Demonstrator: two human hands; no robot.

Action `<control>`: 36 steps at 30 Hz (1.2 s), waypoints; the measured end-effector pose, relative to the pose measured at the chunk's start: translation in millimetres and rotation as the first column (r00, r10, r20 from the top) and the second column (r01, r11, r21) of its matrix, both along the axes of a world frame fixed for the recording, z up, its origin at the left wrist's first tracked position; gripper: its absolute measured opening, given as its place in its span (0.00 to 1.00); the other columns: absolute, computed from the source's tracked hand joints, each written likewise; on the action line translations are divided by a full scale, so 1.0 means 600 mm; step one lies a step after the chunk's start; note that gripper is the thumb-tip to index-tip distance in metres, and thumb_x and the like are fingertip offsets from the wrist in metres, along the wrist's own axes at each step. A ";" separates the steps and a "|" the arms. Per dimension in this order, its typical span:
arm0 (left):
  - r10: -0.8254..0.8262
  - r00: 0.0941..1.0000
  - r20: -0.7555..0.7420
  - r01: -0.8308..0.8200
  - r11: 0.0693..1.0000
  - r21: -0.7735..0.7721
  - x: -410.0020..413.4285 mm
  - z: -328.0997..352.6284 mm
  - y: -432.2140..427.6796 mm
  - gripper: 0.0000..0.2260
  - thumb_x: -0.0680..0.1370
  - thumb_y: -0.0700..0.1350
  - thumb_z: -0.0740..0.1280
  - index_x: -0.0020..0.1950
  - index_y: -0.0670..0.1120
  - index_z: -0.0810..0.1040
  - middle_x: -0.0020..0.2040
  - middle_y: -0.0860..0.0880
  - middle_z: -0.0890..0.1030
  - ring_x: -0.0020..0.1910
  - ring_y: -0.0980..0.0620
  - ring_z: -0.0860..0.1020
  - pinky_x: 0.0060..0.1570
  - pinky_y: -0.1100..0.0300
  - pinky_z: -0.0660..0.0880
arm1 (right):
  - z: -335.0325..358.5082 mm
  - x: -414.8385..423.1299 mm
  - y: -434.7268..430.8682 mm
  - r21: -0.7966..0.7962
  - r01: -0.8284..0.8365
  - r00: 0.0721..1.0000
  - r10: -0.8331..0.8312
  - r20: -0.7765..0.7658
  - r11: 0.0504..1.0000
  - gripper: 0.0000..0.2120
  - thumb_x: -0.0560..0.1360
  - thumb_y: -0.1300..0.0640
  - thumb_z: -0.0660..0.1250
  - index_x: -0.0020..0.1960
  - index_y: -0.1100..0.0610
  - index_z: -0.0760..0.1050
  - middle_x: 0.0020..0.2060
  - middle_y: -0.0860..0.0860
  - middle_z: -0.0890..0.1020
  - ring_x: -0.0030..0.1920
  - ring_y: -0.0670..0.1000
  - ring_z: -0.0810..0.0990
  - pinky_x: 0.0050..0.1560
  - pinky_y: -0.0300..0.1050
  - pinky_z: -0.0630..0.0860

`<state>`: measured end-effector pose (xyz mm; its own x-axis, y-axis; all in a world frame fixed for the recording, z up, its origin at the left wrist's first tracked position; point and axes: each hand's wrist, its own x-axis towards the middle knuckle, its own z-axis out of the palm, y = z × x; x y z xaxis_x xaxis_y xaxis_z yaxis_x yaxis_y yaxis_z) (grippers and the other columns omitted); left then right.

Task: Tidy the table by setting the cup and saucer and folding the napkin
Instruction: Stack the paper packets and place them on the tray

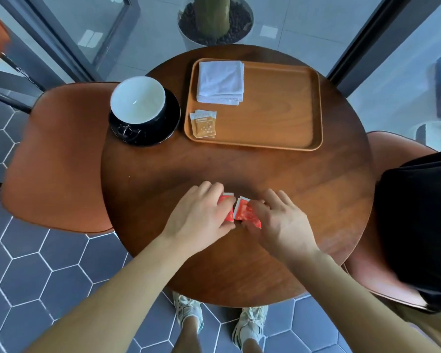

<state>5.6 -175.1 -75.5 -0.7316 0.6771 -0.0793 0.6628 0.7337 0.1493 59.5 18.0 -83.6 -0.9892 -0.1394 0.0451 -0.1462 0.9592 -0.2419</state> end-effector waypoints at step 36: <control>0.443 0.878 0.182 -0.469 0.873 0.132 0.046 -0.037 -0.038 0.27 0.72 0.58 0.75 0.67 0.47 0.77 0.52 0.47 0.78 0.43 0.50 0.80 0.31 0.72 0.59 | -0.014 0.003 0.050 -0.310 0.456 0.882 -0.376 0.284 0.834 0.17 0.72 0.57 0.73 0.60 0.50 0.80 0.48 0.51 0.74 0.53 0.55 0.74 0.48 0.47 0.72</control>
<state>33.2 -197.6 -97.9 -0.9515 0.2829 -0.1211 0.2228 0.9048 0.3630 61.0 48.0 -92.0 -0.9414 0.2742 -0.1963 0.3372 0.7581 -0.5582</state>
